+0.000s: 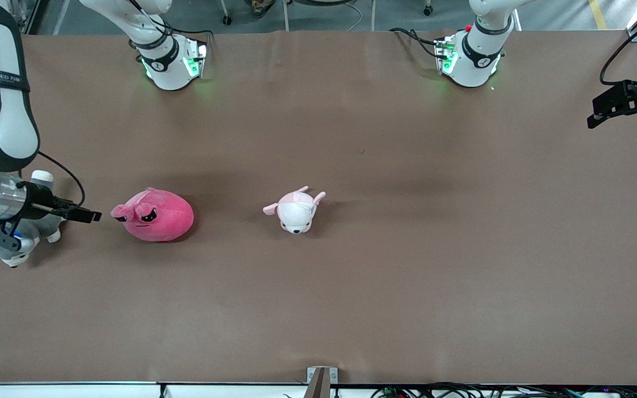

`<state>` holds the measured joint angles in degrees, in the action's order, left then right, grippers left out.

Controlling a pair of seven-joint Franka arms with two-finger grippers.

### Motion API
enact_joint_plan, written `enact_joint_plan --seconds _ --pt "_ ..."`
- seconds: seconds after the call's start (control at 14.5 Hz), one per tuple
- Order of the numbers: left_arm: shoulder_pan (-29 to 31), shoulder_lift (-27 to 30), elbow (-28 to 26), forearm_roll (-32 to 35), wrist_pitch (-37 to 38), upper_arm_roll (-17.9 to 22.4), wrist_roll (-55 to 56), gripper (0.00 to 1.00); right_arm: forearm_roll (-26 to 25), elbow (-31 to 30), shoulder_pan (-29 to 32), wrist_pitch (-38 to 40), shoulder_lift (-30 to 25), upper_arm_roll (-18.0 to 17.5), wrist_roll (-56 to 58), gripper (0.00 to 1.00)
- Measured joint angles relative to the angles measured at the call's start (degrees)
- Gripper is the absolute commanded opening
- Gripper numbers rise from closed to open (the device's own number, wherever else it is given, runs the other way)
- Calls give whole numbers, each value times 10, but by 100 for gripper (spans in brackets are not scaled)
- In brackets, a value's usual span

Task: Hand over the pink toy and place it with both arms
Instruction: 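Open the right gripper and lift it away from the toy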

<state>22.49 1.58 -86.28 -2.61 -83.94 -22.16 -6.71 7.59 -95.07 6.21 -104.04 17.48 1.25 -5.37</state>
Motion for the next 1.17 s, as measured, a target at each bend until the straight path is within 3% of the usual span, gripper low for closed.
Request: enact_joint_plan --seconds 0.41,0.83,1.17 --pt "-1 -2 1 19 -16 0 0 100 -47 49 3 20 -4 4 82 100" --pt "-2 -3 2 20 -17 -3 0 100 -47 134 -33 175 -30 -3 5 100" --pt "-4 -8 2 20 -25 1 0 100 -50 151 -64 182 -28 -3 -7 100"
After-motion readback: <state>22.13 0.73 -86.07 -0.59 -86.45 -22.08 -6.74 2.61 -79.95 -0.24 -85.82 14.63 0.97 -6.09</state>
